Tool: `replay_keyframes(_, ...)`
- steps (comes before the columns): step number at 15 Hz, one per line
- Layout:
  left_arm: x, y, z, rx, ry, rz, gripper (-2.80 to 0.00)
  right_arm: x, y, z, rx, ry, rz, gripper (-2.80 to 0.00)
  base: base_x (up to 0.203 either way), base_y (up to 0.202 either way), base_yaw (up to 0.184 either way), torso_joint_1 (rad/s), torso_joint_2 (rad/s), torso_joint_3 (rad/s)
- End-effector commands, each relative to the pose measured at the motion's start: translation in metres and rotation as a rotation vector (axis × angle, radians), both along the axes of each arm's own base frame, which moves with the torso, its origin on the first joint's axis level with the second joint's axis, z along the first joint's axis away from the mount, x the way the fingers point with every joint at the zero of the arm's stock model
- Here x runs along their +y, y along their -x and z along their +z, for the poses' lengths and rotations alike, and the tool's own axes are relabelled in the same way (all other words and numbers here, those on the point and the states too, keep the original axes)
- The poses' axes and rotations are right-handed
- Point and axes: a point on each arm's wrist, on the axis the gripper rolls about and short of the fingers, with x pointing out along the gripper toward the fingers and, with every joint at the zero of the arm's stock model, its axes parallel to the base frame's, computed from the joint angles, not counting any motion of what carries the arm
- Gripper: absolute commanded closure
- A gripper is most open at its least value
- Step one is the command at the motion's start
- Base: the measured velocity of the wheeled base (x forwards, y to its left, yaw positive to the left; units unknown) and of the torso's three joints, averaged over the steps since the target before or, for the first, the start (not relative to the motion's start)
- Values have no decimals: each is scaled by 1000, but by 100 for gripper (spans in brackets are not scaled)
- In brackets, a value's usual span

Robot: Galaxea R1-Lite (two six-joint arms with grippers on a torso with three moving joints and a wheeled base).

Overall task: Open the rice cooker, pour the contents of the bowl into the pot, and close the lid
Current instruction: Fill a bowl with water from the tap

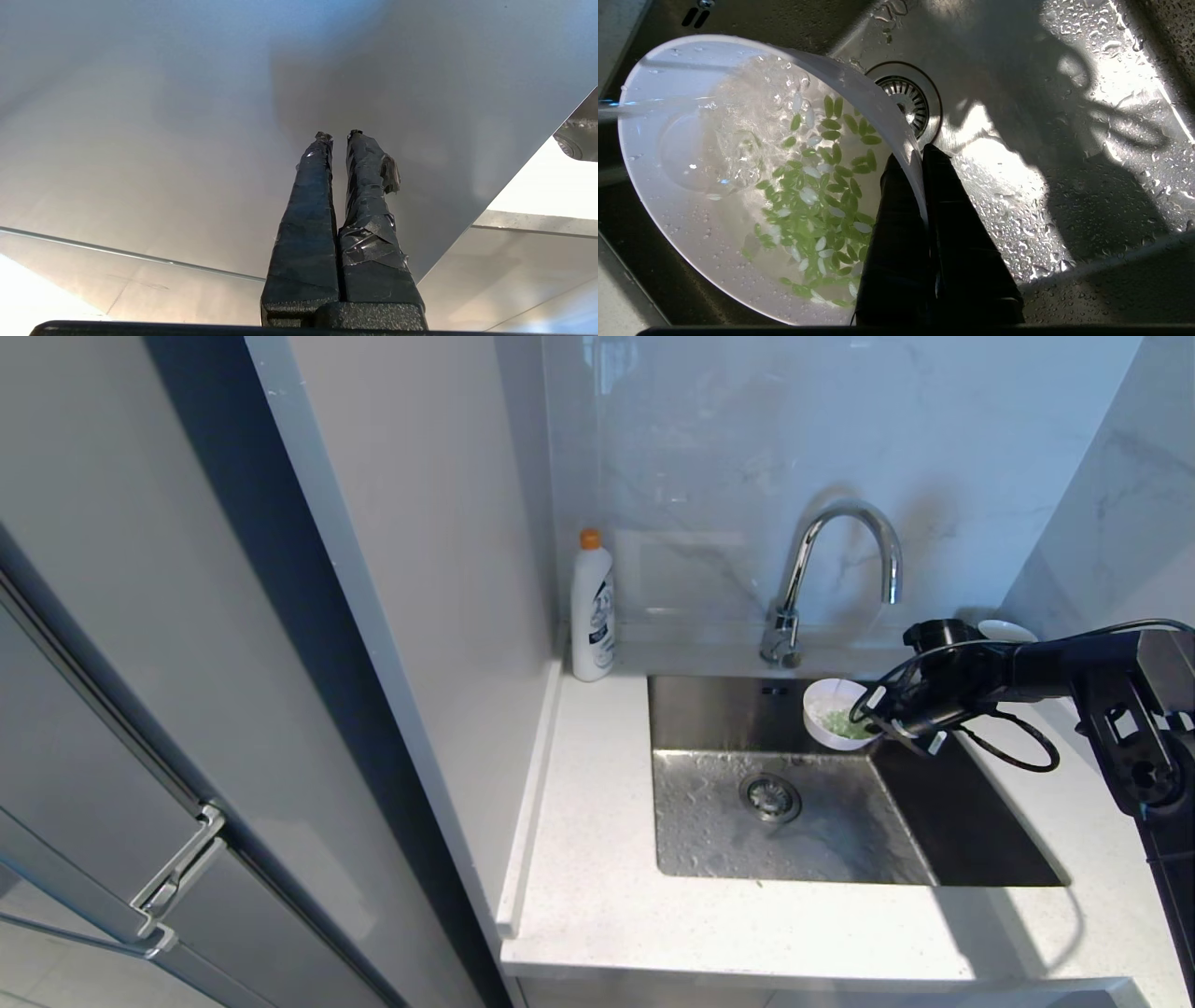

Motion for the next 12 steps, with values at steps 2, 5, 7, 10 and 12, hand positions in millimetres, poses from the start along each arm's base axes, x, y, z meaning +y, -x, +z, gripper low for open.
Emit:
replay_keyframes(2, 0, 0, 0, 3, 0, -1, 0, 0, 1, 5, -8, -3, -2, 0, 0, 0, 0, 0, 0, 0)
replay_keyframes(5, 0, 0, 0, 3, 0, -1, 0, 2, 5, 28, -48, 3, -1, 0, 0, 0, 0, 0, 0, 0)
replay_keyframes(7, 0, 0, 0, 3, 0, -1, 0, 3, 16, 25, 1, -8, -7, 0, 0, 0, 0, 0, 0, 0)
replay_keyframes(10, 0, 0, 0, 3, 0, -1, 0, 0, 23, 33, 2, -8, -17, 0, 0, 0, 0, 0, 0, 0)
replay_keyframes(12, 0, 0, 0, 3, 0, -1, 0, -4, 32, 41, 15, -9, -26, 0, 0, 0, 0, 0, 0, 0)
